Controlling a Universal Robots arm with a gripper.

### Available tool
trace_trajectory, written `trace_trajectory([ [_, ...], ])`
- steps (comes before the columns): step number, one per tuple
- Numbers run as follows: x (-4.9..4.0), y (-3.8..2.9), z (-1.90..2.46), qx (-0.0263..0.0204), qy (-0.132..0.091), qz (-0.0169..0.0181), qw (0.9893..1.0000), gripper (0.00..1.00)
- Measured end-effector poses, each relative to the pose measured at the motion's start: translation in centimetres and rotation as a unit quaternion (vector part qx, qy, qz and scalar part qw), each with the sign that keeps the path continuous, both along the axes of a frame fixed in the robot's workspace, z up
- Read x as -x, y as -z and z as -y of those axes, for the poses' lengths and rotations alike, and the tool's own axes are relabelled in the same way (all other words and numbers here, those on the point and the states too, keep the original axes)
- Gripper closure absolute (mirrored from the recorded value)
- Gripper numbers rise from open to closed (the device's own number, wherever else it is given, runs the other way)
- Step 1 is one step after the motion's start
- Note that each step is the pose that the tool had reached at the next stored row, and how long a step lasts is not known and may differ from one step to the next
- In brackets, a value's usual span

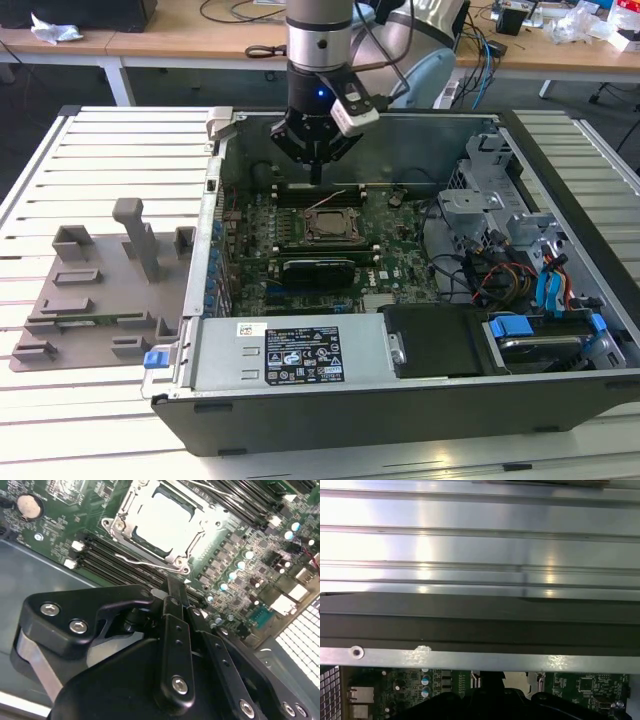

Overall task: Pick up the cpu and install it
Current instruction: 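Install the first cpu locking lever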

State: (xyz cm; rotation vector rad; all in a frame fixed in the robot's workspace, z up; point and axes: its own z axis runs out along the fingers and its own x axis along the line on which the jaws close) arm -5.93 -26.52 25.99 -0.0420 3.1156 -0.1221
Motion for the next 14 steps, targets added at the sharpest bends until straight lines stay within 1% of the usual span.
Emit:
trace_trajectory([
  [5,-0.9,0.02,0.0,-0.0001,0.0,-0.0012,1.0,0.89],
  [7,-1.26,0.15,0.0,-0.0001,0.0,-0.0022,1.0,0.89],
  [9,-1.34,0.57,0.0,0.0,0.0,-0.004,1.0,0.89],
  [10,-1.37,0.7,0.0,0.0,0.0,-0.0044,1.0,0.89],
  [14,-1.39,0.88,0.0,-0.0001,0.0,-0.0049,1.0,0.89],
])
